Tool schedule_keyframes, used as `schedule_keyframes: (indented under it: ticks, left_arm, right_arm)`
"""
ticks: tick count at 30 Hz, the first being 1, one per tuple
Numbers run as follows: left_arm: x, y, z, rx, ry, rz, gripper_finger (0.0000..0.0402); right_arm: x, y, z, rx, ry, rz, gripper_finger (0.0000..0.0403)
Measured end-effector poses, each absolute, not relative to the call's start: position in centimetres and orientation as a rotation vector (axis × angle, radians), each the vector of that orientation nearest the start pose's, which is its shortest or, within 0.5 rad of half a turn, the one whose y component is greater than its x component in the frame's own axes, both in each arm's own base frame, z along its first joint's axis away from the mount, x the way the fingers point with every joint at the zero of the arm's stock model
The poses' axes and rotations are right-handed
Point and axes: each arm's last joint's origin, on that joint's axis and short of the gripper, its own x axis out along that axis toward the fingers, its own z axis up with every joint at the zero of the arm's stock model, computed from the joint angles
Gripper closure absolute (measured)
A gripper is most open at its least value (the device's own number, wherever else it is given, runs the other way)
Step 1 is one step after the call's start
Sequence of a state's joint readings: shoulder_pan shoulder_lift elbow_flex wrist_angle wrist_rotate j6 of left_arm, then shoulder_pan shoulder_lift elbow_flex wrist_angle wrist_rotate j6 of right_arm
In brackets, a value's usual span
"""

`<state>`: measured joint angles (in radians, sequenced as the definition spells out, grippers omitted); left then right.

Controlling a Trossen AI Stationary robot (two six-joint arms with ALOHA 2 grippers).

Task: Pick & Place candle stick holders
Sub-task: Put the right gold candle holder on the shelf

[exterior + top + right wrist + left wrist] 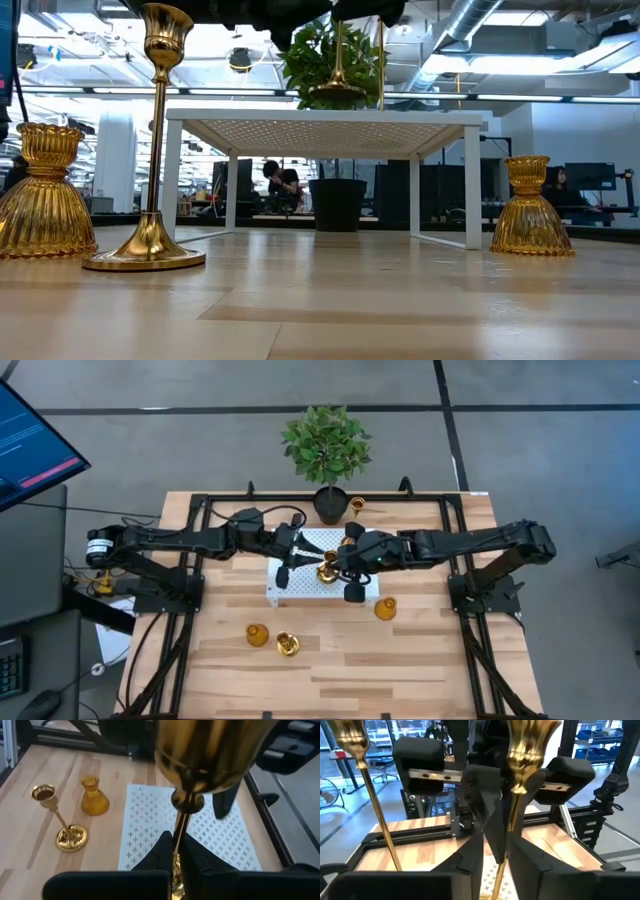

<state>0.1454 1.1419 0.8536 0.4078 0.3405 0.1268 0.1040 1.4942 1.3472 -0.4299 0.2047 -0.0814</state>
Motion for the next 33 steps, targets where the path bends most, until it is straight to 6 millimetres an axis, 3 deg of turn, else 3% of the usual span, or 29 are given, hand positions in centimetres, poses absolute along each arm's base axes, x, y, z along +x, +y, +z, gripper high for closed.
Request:
schedule_keyframes:
  ticks: [6, 12, 23, 33]
  left_arm:
    - [25.5, 2.0, 34.6, 0.150, -0.158, -0.216, 0.0273]
    - [26.2, 1.1, 34.4, 0.146, -0.179, -0.215, 0.0265]
    - [27.6, 0.7, 33.8, 0.147, -0.226, -0.188, 0.0273]
    - [27.7, 0.7, 33.9, 0.149, -0.245, -0.183, 0.0315]
  right_arm:
    - [33.1, 2.8, 33.8, -0.181, 0.571, -0.074, 0.0403]
    - [33.2, 2.8, 34.0, -0.187, 0.553, -0.073, 0.0403]
    - [33.1, 2.8, 33.8, -0.191, 0.568, -0.071, 0.0403]
    - [33.1, 2.9, 33.8, -0.190, 0.567, -0.070, 0.0403]
